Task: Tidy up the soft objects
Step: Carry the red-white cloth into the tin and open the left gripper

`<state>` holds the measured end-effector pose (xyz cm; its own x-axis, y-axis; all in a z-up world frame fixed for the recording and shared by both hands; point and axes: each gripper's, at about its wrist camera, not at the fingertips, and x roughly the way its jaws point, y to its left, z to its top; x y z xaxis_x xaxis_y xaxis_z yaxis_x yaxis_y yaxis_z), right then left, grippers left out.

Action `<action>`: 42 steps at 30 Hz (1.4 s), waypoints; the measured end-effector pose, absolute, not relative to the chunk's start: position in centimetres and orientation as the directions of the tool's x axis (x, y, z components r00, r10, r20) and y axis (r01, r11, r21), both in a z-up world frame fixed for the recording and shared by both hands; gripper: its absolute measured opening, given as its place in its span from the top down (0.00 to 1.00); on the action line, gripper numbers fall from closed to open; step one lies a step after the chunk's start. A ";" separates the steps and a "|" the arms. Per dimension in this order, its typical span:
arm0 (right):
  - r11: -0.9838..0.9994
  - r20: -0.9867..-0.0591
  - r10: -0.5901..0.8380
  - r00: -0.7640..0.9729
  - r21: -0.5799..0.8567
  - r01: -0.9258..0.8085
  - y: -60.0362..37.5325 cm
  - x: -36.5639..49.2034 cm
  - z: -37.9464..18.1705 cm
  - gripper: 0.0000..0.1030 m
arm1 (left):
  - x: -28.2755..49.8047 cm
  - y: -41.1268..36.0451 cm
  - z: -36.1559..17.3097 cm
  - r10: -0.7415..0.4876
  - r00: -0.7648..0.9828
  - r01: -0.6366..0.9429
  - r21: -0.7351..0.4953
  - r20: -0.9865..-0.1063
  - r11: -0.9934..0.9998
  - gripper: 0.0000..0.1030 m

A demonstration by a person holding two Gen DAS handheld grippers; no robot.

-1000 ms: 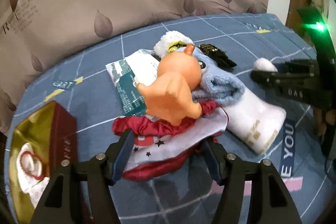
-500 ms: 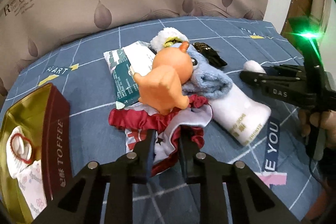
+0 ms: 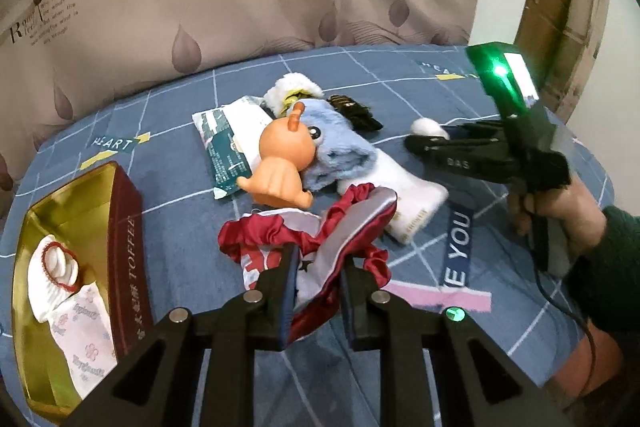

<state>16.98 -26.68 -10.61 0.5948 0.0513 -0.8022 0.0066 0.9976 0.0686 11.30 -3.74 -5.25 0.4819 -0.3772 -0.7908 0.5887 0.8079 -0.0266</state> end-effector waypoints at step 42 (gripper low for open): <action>0.998 -0.802 0.048 0.596 0.066 0.009 -26.7 17.0 -10.7 0.69 | 16.2 12.3 -1.0 -0.217 0.626 0.225 -0.093 -0.749 0.970 0.82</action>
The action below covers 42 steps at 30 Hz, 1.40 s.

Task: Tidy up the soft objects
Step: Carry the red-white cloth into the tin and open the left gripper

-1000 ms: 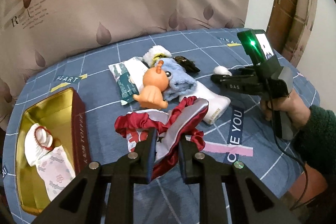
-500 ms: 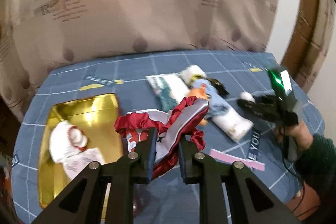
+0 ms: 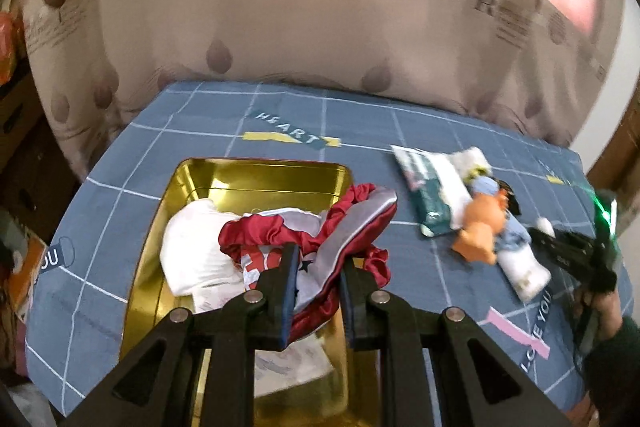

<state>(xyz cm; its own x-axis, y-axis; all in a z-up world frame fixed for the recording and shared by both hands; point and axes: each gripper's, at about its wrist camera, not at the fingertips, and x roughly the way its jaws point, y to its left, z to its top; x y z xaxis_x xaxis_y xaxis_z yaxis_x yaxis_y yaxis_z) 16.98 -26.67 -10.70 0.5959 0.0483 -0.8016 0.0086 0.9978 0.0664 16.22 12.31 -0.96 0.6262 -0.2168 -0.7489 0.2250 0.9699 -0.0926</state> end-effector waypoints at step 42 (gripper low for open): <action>0.998 -0.801 0.045 0.597 0.065 0.011 -26.6 16.9 -10.7 0.69 | 18.8 13.1 -2.7 -0.110 0.561 0.159 -0.024 -0.820 0.987 0.49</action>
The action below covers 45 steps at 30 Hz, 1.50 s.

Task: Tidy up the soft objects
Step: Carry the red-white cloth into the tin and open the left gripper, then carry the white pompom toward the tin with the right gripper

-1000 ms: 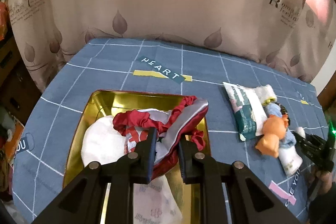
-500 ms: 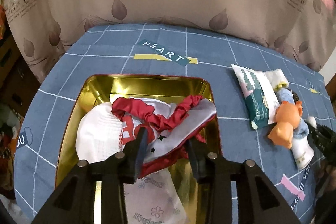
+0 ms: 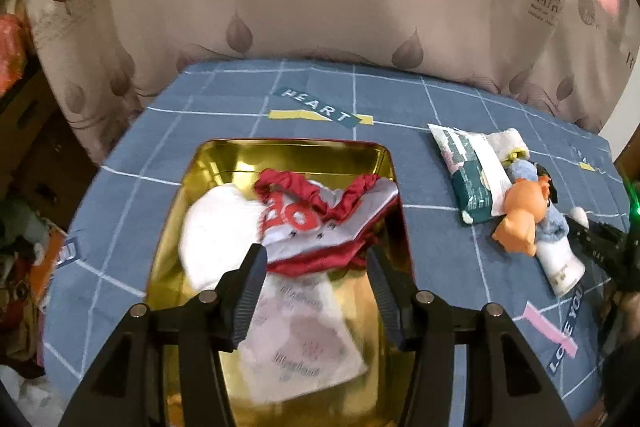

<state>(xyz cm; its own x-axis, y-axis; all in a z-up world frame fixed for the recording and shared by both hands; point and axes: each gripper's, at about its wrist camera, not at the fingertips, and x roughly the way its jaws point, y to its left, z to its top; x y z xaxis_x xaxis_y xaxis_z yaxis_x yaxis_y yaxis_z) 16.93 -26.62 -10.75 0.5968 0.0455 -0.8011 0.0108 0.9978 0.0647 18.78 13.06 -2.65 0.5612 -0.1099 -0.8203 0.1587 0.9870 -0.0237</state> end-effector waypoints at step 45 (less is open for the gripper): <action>1.000 -0.800 -0.010 0.599 0.003 0.021 -25.5 16.4 -10.3 0.76 | 4.7 20.5 -2.9 0.119 0.687 -0.129 0.041 -0.717 0.991 0.48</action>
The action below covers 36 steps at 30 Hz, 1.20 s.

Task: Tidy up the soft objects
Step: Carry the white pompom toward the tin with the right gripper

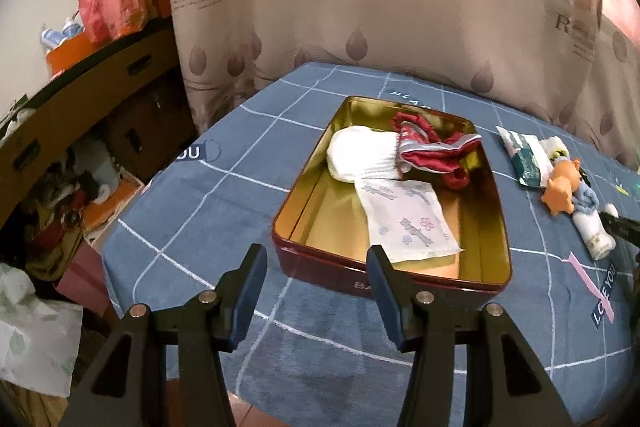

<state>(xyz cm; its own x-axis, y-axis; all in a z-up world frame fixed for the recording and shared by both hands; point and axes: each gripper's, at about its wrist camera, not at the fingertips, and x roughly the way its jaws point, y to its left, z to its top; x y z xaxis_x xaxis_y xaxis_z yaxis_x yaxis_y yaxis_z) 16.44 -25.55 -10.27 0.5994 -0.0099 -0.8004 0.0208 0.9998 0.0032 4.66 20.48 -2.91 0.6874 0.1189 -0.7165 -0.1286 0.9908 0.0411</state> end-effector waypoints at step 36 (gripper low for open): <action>0.833 -0.717 0.455 0.528 0.134 -0.536 1.5 11.8 -2.6 0.76 | 4.3 26.3 -2.7 0.243 0.626 -0.403 -0.041 -0.741 0.914 0.48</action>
<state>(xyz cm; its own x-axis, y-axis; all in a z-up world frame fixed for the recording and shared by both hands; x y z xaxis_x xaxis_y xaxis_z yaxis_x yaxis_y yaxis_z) 11.80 1.55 -2.65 0.5283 0.4552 -0.7167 -0.5361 0.8334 0.1342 4.30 26.35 -2.72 0.6264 0.2431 -0.7406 -0.4034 0.9141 -0.0411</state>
